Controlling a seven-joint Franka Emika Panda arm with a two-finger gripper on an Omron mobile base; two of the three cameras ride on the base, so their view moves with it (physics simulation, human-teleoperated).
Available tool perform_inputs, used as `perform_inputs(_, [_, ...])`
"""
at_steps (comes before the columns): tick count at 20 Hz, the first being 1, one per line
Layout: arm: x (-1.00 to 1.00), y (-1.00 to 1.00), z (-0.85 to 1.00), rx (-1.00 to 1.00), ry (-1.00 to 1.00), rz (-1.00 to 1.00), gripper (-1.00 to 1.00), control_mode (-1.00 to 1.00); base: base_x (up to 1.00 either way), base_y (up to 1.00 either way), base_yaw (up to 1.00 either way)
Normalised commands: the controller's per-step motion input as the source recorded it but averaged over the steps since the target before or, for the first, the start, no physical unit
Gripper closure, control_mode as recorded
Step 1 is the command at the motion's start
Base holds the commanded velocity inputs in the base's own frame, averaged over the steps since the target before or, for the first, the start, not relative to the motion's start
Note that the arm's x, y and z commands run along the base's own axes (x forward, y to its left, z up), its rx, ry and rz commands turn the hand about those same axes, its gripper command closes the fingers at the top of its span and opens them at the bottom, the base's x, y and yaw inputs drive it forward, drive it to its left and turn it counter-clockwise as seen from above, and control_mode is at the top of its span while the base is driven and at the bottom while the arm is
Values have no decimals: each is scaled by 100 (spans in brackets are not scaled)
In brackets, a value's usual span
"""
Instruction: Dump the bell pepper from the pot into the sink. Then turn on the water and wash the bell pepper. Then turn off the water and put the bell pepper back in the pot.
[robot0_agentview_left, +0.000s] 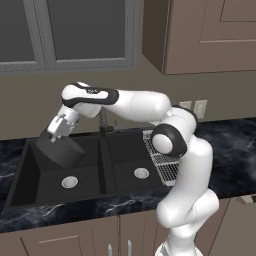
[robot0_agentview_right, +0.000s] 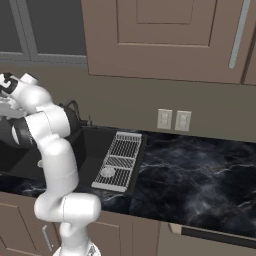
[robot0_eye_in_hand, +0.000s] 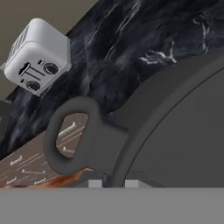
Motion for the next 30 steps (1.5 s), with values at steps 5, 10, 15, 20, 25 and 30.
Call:
perform_inputs(5, [12, 2, -15, 15, -5, 0, 100, -100, 0, 0, 0])
perform_inputs(10, [3, 0, -8, 15, -4, -3, 100, -100, 0, 0, 0])
perform_inputs(15, [10, 0, -2, 13, -4, -5, 100, -100, 0, 0, 0])
perform_inputs(20, [16, 1, 0, 15, -5, -4, 100, -100, 0, 0, 0])
perform_inputs(25, [25, 3, 2, 16, -6, -5, 100, -100, 0, 0, 0])
perform_inputs(30, [24, 6, 25, 11, -6, -7, 100, -100, 0, 0, 0])
